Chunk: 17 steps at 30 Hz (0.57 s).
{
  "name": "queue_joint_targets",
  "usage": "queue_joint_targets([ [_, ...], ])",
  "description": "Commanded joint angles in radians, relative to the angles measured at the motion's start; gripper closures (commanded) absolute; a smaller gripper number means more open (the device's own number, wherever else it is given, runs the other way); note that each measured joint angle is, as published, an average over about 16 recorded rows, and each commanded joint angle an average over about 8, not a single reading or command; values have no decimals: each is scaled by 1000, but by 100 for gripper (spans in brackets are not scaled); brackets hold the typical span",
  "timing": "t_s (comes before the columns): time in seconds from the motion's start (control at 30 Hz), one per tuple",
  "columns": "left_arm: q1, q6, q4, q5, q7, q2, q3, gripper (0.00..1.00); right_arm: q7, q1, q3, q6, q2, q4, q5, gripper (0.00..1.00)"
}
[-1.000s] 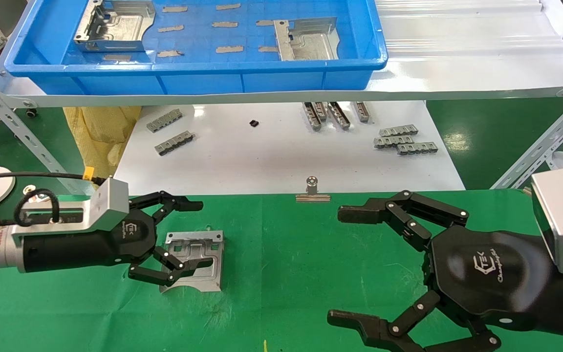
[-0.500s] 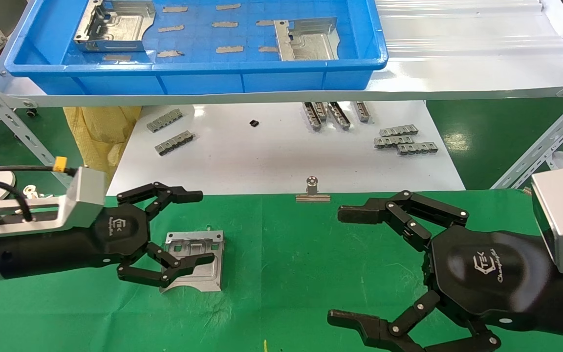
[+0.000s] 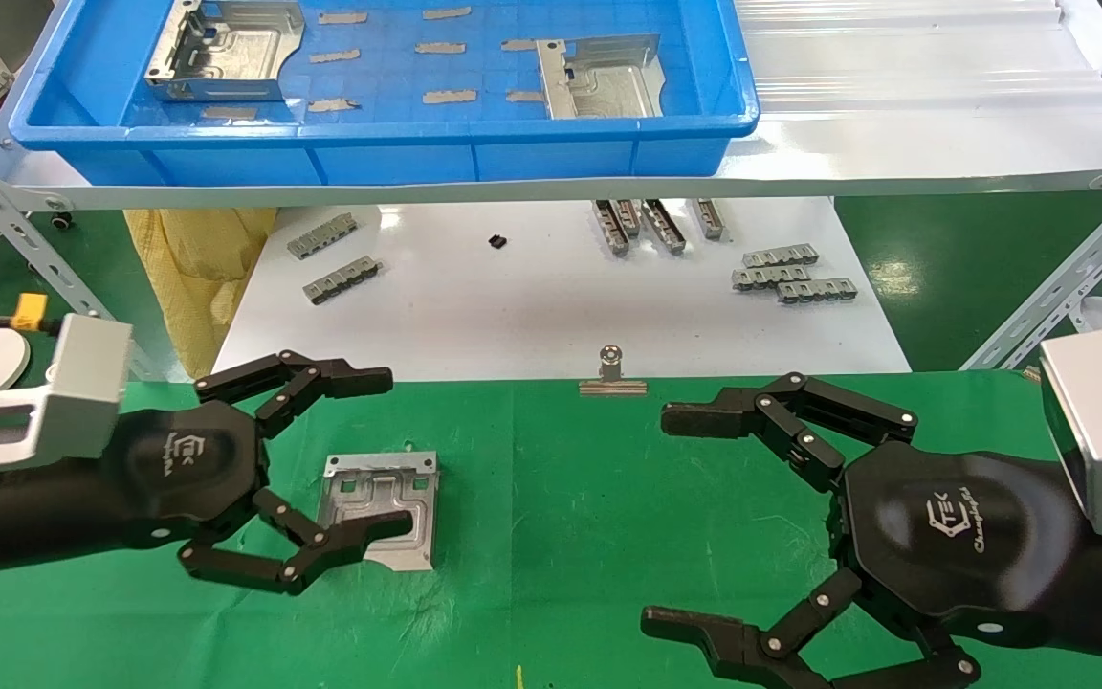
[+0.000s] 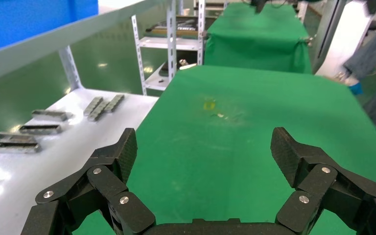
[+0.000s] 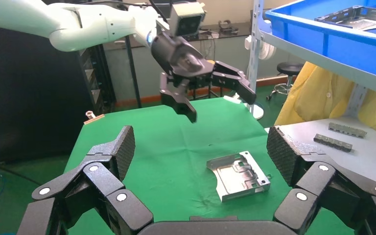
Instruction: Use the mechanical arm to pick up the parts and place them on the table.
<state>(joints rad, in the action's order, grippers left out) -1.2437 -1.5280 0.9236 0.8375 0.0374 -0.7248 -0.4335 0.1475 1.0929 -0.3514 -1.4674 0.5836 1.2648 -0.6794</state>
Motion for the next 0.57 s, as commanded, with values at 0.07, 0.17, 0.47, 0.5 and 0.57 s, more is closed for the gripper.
queue_joint_targets([
  [0.07,28,5,60,-18,-37,19,26,0,0,0,0,0,0,0,0,0],
  [0.17,57,11,121,-36,-75,38,51,0,0,0,0,0,0,0,0,0],
  [0.47,141,27,300,-89,-187,95,128,0,0,0,0,0,0,0,0,0],
  [0.5,145,28,310,-92,-193,98,132,0,0,0,0,0,0,0,0,0],
  [0.57,154,30,329,-98,-205,104,140,0,0,0,0,0,0,0,0,0],
])
